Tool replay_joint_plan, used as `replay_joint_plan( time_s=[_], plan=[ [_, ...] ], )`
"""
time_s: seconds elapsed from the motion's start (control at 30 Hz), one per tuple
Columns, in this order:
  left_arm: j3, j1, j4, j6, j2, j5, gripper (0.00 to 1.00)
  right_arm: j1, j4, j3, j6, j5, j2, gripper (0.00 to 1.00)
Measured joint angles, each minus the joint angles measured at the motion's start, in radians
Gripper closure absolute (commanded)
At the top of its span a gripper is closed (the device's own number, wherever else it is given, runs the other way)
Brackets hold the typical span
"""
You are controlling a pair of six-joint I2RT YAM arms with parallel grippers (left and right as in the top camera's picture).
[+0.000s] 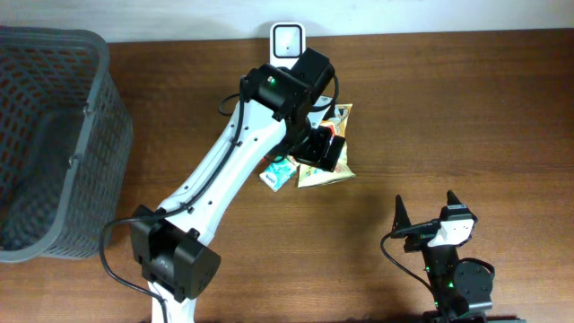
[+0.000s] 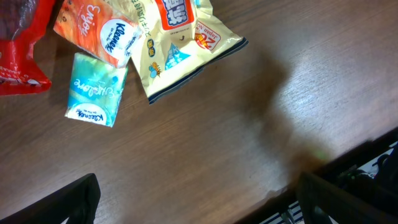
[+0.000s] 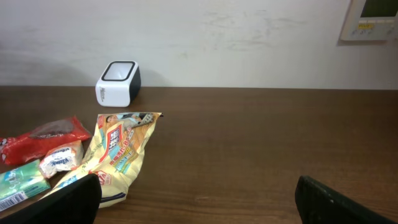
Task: Scan the item barcode
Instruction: 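Carry the red snack bag with the left gripper and release it on the pile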
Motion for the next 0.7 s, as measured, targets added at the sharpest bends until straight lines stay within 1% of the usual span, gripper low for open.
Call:
replay_joint_plan(
  time_s=[0.07, 0.2, 0.27, 0.4, 0.5, 0.6, 0.7],
  plan=[
    [0.0, 0.0, 0.019, 0.0, 0.0, 0.0, 0.01, 0.0, 0.0, 0.0, 0.0, 0.0, 0.0, 0.02],
    [0.0, 0.0, 0.11, 0.0, 0.0, 0.0, 0.01, 0.0, 0.0, 0.0, -0.001, 0.0, 0.0, 0.02],
    [0.0, 0.003, 0.114, -0.002, 0.0, -0.002, 0.01, 0.0, 0.0, 0.0, 0.0, 0.0, 0.0, 0.02],
    [0.0, 0.037, 0.116, -0.106, 0.0, -0.124, 0.01, 0.0, 0.0, 0.0, 0.0, 0.0, 0.0, 0.01],
    [0.0, 0.075, 0.118, -0.145, 0.0, -0.185, 0.01, 0.0, 0.0, 0.0, 0.0, 0.0, 0.0, 0.02],
    [0.0, 0.118, 0.118, -0.158, 0.0, -0.211, 0.01, 0.0, 0.0, 0.0, 0.0, 0.0, 0.0, 0.02],
    [0.0, 0.128, 0.117, -0.163, 0.0, -0.221, 0.01, 0.0, 0.0, 0.0, 0.0, 0.0, 0.0, 0.02]
  ],
)
